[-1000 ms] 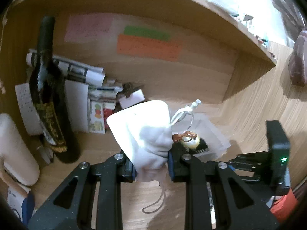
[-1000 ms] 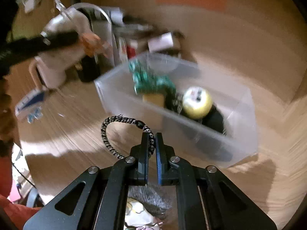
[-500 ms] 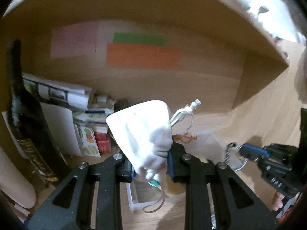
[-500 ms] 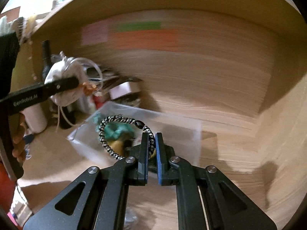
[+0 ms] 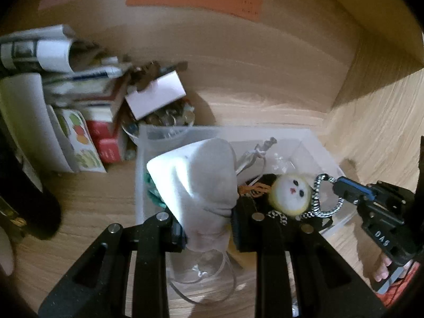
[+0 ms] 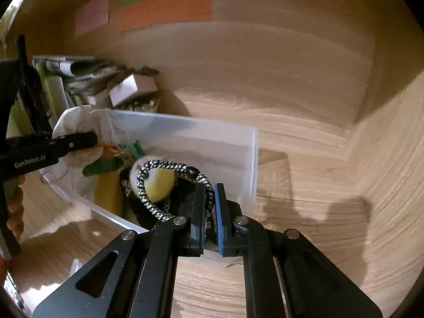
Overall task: Organize soft objects
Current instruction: 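Carry the pouch and bracelet into the box and open both grippers, then grasp the bag of grey wool with the left gripper while the right gripper grasps the floral scrunchie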
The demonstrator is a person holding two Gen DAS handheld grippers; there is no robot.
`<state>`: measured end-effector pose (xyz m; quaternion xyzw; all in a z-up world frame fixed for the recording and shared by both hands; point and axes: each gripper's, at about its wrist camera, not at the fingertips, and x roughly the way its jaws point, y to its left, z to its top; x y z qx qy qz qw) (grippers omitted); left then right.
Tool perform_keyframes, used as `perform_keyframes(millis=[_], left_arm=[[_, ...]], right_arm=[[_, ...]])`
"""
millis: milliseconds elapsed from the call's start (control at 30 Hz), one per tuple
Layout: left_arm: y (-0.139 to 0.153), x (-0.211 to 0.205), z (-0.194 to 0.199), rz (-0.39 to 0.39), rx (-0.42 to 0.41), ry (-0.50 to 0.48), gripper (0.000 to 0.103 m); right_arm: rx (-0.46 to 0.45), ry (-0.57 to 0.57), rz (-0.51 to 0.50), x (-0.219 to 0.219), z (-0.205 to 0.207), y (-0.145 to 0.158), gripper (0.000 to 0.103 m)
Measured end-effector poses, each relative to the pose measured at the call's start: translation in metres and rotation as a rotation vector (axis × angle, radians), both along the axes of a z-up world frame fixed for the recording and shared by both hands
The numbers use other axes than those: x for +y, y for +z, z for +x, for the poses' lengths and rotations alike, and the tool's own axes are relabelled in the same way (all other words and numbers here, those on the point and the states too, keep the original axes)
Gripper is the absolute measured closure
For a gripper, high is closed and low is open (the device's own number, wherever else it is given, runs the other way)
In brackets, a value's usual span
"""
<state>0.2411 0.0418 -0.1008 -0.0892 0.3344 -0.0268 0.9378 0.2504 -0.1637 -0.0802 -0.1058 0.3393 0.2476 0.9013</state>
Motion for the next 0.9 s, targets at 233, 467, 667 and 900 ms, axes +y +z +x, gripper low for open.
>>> perform_keyframes(millis=[233,467,667,900], left_arm=[[-0.008,-0.009,0.0,0.061,0.032,-0.015,0.071],[-0.001,-0.017,-0.013,0.107,0.007,-0.019,0.043],[0.01,-0.018,-0.03,0.103,-0.01,-0.021,0.03],[0.035,-0.013,-0.062,0.086,-0.084,0.012,0.01]], right_arm=[[0.038,0.031,-0.019,0.009,0.004,-0.01,0.097],[0.039,0.037,-0.026,0.008,-0.001,-0.007,0.092],[0.028,0.026,0.013,0.0,-0.007,0.003,0.058],[-0.027,0.031,0.066,-0.012,-0.026,0.028,0.043]])
